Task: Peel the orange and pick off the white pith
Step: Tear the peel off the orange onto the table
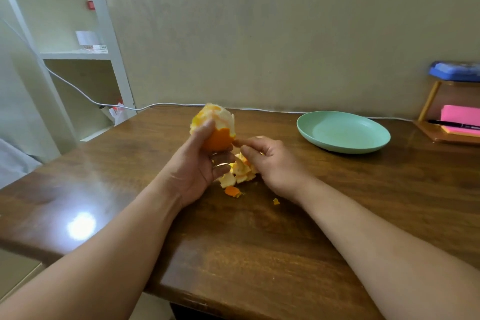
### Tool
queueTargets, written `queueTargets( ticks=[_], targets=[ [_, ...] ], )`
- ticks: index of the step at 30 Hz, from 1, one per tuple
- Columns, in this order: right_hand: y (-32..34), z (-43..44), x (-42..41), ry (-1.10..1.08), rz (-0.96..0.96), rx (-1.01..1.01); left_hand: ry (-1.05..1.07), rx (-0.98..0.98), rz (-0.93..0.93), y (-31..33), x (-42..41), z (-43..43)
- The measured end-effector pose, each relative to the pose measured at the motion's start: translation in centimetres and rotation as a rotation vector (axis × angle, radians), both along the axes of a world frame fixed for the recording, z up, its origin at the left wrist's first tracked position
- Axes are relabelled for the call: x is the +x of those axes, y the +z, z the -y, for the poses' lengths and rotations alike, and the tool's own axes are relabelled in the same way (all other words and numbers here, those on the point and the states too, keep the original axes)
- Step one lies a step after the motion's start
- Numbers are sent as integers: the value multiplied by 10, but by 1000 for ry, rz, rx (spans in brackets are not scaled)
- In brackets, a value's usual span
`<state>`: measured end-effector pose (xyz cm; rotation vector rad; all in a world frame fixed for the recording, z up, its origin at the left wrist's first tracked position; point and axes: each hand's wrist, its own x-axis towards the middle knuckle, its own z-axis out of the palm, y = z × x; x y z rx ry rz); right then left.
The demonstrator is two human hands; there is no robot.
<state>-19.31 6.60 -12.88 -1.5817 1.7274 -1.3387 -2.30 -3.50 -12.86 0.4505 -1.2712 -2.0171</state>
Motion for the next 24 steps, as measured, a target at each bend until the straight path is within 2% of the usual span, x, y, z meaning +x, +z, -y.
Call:
queueTargets(
  ticks=[2,5,9,13,16,21,24],
  targets=[
    [3,-1,4,-76,-24,10,61,-42,54,-1,-4,-2],
    [0,1,6,-55,168,50,81,-101,112,-1,-6,-6],
    [-5,5,5,-32,386,26,7,-98,90,-2,-5,-9],
    [-4,5,-1,1,584,65,87,-186,133,-2,-7,-10],
    [-2,3,-1,49,582,91,146,-262,156,-3,-8,-12],
    [1,1,-2,47,500,57,104,-286,163,-4,-6,-9],
    [5,-1,-2,42,499,79,124,-382,213,-6,-6,-9]
  ],
)
